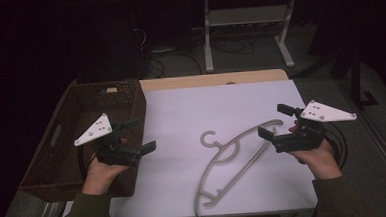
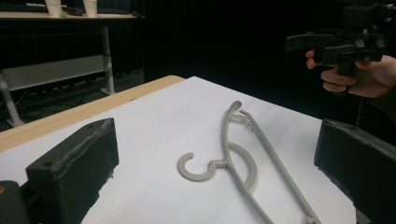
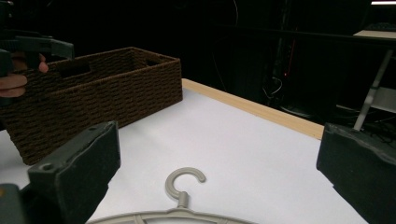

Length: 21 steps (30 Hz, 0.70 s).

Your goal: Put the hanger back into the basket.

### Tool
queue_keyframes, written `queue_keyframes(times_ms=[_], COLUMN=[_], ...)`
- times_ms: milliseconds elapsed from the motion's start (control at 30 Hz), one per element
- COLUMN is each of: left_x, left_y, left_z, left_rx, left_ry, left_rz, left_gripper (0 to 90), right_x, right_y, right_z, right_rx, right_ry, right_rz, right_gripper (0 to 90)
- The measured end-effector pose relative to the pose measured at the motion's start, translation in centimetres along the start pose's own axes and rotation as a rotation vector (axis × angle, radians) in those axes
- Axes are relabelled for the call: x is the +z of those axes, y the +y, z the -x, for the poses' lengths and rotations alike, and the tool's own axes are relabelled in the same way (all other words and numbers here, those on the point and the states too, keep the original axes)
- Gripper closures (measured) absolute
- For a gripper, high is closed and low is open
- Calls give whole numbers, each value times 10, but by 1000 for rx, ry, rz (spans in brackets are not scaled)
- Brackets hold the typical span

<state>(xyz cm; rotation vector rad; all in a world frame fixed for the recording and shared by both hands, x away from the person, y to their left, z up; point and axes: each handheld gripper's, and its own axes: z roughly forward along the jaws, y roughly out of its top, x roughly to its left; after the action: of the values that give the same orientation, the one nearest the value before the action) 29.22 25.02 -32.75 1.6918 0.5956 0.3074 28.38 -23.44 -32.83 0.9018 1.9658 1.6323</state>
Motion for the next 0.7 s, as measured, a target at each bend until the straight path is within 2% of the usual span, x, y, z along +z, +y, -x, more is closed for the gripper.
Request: queue_keyframes(times_ms=[133,267,333,500,700], left_x=[11,21,31,44,61], left_y=[2,2,1,-1,-9], left_z=[7,14,20,25,31], left_rx=[6,24,29,27,26], left_ry=[8,-9,-25,-31,-31], left_rz=[-63,-98,-125,-168,-220], left_gripper=[0,0,0,0,0], right_x=[-1,0,2,5,13], right_y=[1,1,0,-2,-6], right_z=[1,2,3,3,3], right_rx=[1,-4,-10,-17,-38], right_ry=[-3,-9,-24,-30,-44], right_rz=[-3,-19,-47,-75,-150], right_gripper=[0,0,0,0,0])
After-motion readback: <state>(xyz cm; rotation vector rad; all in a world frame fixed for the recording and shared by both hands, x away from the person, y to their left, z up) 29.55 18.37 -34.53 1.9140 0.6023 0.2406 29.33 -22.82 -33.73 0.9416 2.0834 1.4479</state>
